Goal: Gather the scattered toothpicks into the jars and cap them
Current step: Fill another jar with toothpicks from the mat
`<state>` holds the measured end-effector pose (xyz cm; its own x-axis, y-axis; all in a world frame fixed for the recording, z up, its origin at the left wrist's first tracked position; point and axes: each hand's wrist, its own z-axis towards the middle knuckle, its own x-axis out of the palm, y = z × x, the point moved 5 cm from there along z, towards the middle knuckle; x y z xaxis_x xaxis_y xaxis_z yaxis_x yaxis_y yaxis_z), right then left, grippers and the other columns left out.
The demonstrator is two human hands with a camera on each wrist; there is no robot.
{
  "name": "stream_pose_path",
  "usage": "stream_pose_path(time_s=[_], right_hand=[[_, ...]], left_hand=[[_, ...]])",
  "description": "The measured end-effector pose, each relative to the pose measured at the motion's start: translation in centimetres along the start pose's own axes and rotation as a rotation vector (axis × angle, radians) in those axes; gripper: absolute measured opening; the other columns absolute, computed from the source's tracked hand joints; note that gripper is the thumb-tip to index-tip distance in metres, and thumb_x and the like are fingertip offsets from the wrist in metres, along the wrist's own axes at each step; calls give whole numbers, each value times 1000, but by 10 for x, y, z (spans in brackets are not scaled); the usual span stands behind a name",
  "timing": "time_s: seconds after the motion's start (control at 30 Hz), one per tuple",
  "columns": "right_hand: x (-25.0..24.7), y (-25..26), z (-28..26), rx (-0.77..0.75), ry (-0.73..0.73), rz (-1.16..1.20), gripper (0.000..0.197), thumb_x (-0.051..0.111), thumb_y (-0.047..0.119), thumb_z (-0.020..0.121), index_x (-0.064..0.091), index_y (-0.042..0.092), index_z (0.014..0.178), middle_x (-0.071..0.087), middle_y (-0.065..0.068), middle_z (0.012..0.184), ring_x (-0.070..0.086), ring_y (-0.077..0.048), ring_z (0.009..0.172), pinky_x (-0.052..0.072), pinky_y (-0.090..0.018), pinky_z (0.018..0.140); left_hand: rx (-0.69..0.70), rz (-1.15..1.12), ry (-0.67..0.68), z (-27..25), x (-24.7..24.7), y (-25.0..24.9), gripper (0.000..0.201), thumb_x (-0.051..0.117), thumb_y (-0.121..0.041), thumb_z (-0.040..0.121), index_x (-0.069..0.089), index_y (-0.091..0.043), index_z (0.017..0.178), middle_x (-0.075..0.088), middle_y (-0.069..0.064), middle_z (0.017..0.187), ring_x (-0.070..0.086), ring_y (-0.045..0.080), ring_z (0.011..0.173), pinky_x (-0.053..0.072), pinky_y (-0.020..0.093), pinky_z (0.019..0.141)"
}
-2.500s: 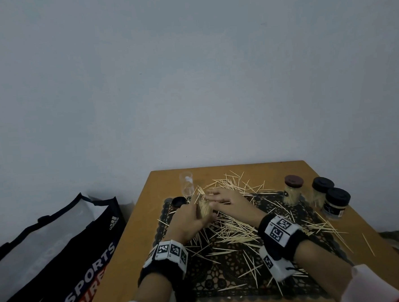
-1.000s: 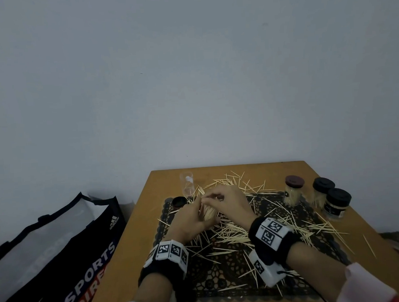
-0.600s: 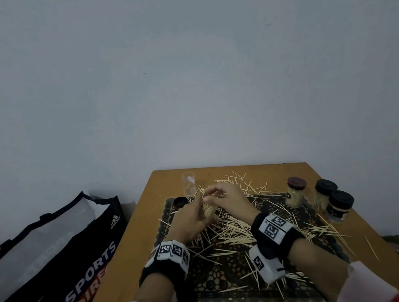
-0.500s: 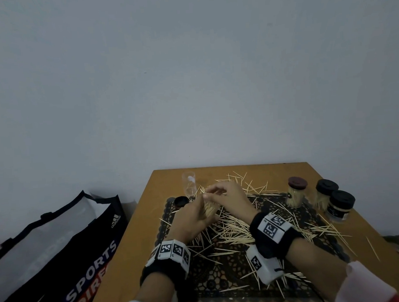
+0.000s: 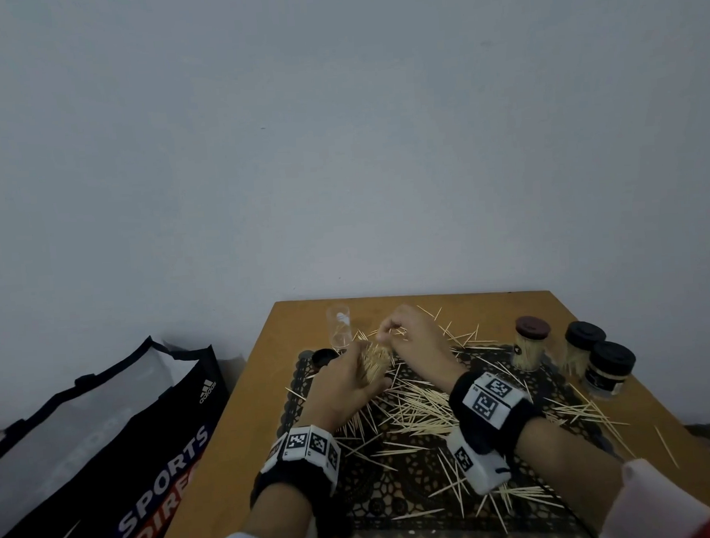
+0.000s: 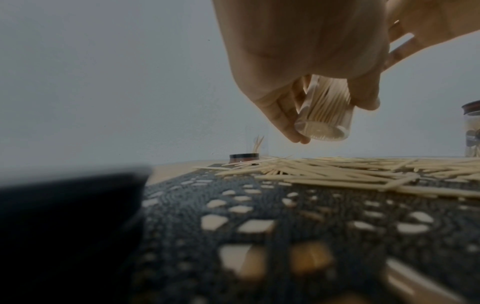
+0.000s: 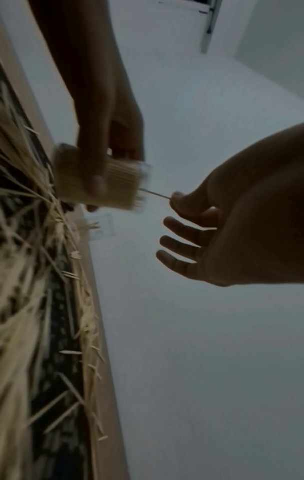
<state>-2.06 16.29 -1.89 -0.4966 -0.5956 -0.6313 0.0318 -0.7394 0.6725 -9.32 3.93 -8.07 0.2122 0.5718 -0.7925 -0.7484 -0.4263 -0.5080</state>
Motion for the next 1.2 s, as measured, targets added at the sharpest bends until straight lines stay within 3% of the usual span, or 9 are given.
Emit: stream_pose_path(time_s=[0.23, 0.3, 0.4, 0.5, 0.67, 0.73, 0.83, 1.03, 1.2], right_hand=[[7, 4, -1, -15, -35, 148, 10, 67, 20, 88, 73, 18, 96, 66, 7, 105, 58, -7, 99, 49, -33, 90], [13, 9, -2, -54, 101, 147, 19, 61, 25, 94, 73, 16, 106, 64, 6, 119, 57, -6, 108, 45, -29, 95], [17, 15, -3, -67, 233, 242, 32, 53, 32, 98, 63, 22, 126, 52, 8, 139, 48, -7, 125, 38, -29, 103], [10, 19, 5, -12, 146, 319, 37, 53, 25, 98, 55, 23, 134, 52, 4, 135, 49, -9, 121, 40, -26, 98], [26, 14, 18, 120, 308, 204, 33, 59, 14, 94, 59, 13, 127, 59, 2, 117, 57, -6, 85, 42, -12, 63], [39, 12, 16, 96, 406, 89, 28, 63, 13, 91, 65, 14, 119, 60, 6, 119, 57, -2, 86, 46, -17, 71], [58, 9, 14, 76, 462, -59, 25, 70, 17, 86, 70, 19, 110, 62, 0, 124, 61, -15, 102, 49, -33, 91], [94, 24, 4, 0, 626, -192, 38, 70, 18, 86, 63, 19, 123, 56, -1, 130, 60, -15, 100, 49, -29, 81], [112, 18, 26, -16, 458, -421, 34, 54, 14, 90, 59, 17, 123, 38, -11, 146, 57, -30, 110, 52, -37, 78]], left_hand=[[13, -43, -107, -4, -10, -8, 59, 60, -57, 88, 38, -22, 130, 45, -16, 67, 43, -2, 56, 28, 19, 52], [-13, -55, -143, -5, -14, -8, 60, 59, -56, 89, 39, -19, 131, 46, -15, 66, 45, -2, 56, 27, 16, 50], [-64, -112, -226, -7, -19, -4, 60, 59, -58, 88, 40, -21, 130, 49, -14, 63, 50, 0, 55, 32, 20, 51], [-151, -79, -298, -10, -29, 4, 56, 59, -62, 86, 46, -23, 125, 60, -9, 73, 61, 12, 66, 46, 29, 57], [-236, -7, -340, -18, -55, 18, 59, 56, -67, 84, 49, -23, 123, 64, -8, 84, 62, 11, 73, 54, 34, 68], [-258, -6, -374, -22, -67, 27, 56, 60, -61, 85, 50, -21, 123, 65, -5, 89, 62, 14, 77, 52, 34, 69], [-308, -11, -417, -29, -80, 46, 53, 63, -58, 85, 49, -23, 123, 61, -10, 86, 59, 13, 78, 45, 31, 66], [-379, 6, -391, -36, -82, 72, 61, 60, -63, 84, 46, -21, 126, 53, -11, 75, 57, 21, 72, 51, 39, 72], [-378, -3, -367, -29, -72, 69, 52, 60, -56, 88, 45, -20, 122, 63, -2, 95, 61, 20, 86, 45, 33, 70]])
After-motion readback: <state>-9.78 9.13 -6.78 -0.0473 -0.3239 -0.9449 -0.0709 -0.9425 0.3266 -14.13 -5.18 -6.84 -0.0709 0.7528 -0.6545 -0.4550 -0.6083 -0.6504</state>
